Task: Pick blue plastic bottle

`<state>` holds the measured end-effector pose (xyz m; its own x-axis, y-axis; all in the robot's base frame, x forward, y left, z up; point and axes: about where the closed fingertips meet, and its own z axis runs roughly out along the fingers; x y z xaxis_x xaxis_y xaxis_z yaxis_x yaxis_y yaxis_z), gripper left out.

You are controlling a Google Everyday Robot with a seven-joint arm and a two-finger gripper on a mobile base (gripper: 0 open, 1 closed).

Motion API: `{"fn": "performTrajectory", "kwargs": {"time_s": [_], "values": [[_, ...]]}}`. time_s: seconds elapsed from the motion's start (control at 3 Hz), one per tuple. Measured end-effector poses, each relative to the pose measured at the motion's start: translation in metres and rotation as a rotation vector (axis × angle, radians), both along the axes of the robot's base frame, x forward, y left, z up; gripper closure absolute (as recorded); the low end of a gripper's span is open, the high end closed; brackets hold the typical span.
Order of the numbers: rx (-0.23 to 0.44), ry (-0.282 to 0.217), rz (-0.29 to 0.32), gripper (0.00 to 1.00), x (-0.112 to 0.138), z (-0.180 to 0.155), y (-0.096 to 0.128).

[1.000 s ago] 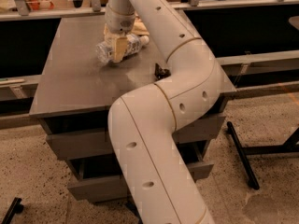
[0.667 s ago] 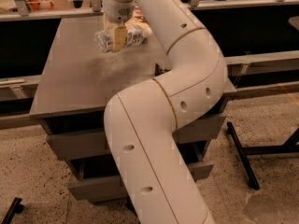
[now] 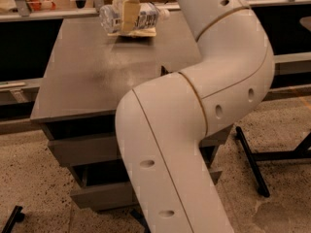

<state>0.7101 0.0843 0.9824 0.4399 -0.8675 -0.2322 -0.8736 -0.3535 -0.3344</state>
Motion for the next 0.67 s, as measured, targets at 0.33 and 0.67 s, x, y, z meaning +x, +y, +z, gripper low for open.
{"fn": "performTrajectory", "kwargs": {"time_s": [0.33, 0.67], "values": [[0.121, 0.066, -0.034, 1.0, -0.022, 0.019, -0.017], [0.29, 0.158, -0.041, 1.0, -0.039, 0.027, -0.033]]}}
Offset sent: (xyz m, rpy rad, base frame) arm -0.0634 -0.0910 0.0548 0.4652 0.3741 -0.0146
